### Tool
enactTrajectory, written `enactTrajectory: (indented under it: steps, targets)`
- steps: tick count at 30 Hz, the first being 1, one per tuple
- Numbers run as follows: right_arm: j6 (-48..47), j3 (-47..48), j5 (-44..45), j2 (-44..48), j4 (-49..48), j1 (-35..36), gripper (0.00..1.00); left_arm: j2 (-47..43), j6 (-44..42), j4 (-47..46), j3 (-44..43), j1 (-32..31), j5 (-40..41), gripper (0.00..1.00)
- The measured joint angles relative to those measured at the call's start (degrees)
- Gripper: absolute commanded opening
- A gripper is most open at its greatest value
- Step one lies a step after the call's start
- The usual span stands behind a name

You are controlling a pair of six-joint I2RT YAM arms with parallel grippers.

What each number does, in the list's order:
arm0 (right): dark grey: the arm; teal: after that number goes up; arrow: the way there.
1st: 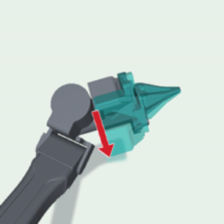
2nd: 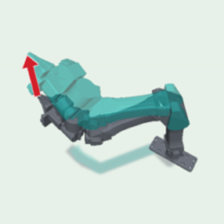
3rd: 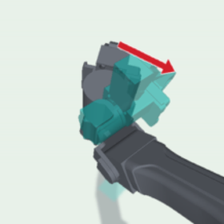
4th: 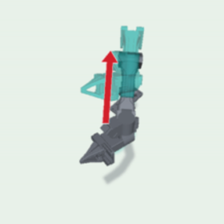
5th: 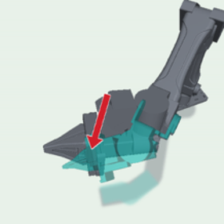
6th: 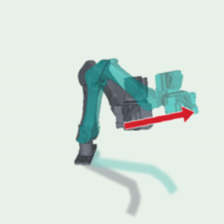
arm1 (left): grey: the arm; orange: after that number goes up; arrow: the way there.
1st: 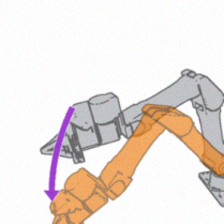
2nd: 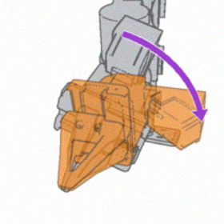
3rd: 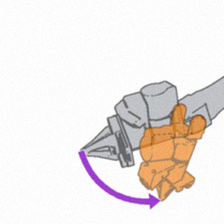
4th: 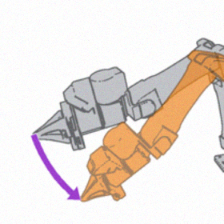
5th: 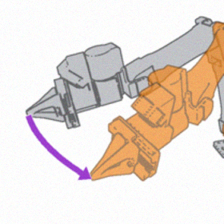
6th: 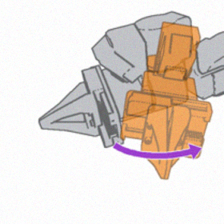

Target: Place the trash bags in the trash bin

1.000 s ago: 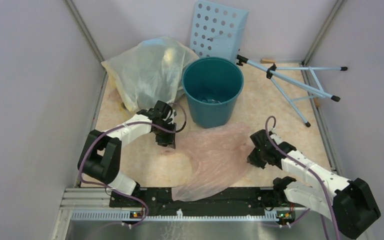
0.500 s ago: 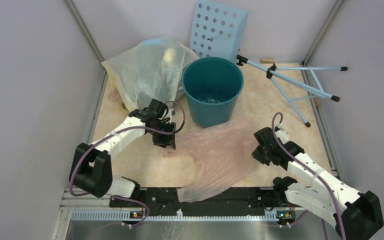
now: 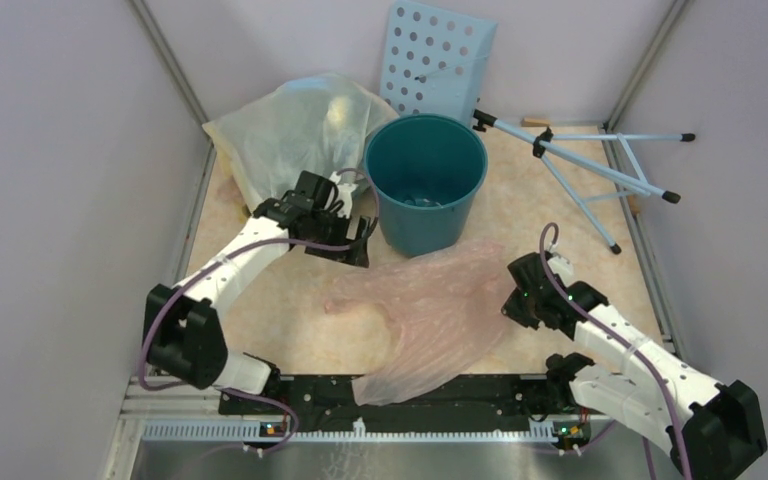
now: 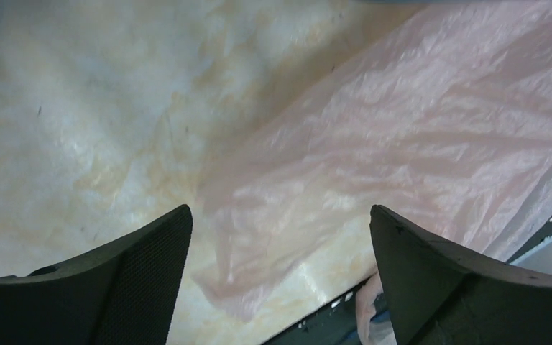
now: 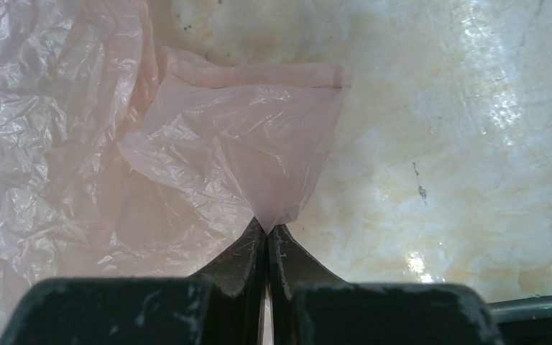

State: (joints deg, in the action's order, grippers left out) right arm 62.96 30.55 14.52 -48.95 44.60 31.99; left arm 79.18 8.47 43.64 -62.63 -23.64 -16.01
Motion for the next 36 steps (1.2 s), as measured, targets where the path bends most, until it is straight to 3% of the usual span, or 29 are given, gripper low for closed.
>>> enactTrajectory:
  steps: [5, 10, 19, 22, 24, 28, 34, 36]
  targets:
    - [-0.9, 0.0, -1.9, 0.2, -1.6, 0.0, 0.00, 8.9, -2.3, -5.1, -2.7, 0.0, -3.6, 0.99]
    - [-0.9, -0.1, -3.2, 0.2, -2.6, 0.0, 0.00, 11.3, -3.4, -10.0, -0.3, 0.2, -9.6, 0.99]
    - [-0.9, -0.1, -4.2, 0.2, -4.1, 0.0, 0.00, 12.0, -1.8, -17.2, 10.0, 0.0, -17.5, 0.97]
    - [-0.9, -0.2, -4.5, 0.2, -4.6, 0.0, 0.00, 11.5, 0.3, -19.9, 14.6, -0.7, -18.7, 0.91]
    - [-0.9, -0.2, -4.7, 0.2, -4.8, 0.0, 0.00, 11.1, 0.7, -20.9, 15.2, -0.9, -18.4, 0.84]
    - [-0.9, -0.6, -5.5, 0.2, -5.7, 0.0, 0.00, 10.6, 2.6, -23.6, 17.2, -1.3, -17.8, 0.47]
    - [-2.0, -0.9, -8.2, 0.3, -6.8, 0.0, 0.00, 6.2, 3.6, -22.7, 21.7, -1.6, -17.9, 0.00]
    - [-3.1, -0.7, -9.1, 1.0, -7.3, 0.0, 0.00, 1.7, 3.6, -21.4, 22.0, -1.6, -19.2, 0.00]
